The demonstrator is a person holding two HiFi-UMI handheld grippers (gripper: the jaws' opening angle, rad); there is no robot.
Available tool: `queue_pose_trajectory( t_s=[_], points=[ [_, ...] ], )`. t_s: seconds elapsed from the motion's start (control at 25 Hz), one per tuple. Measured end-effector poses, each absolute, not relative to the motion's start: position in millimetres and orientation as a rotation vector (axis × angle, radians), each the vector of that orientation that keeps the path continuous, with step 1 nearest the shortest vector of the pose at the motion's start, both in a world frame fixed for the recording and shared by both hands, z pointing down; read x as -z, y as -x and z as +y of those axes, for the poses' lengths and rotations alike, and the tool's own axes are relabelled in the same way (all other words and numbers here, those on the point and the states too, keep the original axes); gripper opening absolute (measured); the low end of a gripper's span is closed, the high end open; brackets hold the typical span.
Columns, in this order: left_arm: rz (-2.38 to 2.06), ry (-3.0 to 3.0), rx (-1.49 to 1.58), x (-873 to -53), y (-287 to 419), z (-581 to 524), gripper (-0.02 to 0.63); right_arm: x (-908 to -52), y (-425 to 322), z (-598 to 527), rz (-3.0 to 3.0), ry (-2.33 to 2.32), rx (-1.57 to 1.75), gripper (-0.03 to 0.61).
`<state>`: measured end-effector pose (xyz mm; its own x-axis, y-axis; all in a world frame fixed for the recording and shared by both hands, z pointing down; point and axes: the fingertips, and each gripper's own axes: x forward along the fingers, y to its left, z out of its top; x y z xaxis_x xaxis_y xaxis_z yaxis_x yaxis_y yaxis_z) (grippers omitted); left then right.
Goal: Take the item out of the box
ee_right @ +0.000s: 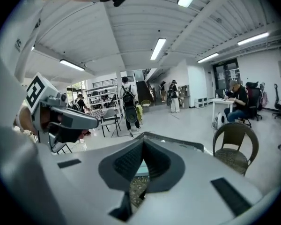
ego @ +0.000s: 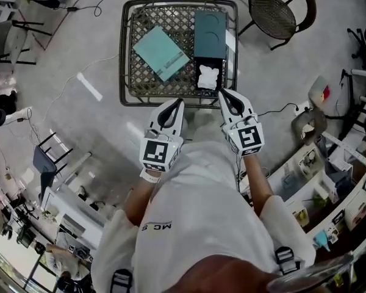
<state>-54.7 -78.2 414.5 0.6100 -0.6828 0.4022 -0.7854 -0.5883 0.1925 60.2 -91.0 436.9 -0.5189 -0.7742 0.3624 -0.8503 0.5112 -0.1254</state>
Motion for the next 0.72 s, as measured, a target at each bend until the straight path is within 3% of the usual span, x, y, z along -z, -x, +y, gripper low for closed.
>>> queue_pose_trajectory(
  t_s=[0.4,0.52,0.72],
  points=[
    [-1.124,-2.399,-0.524,-494,49,-74,0.028,-542,-51,-108,-2.376,-1.304,-0.557,0.012],
    [-1.104,-2.393,-0.541,-514,45,-74,0.028,-575,-46,-111,-2.339,-1.262,-0.575,0.066],
    [-1.093,-2.381,-0.563,-548,36,-79,0.028,-623,-46,-120,-2.256,-1.191,-0.589,0.081]
  ],
)
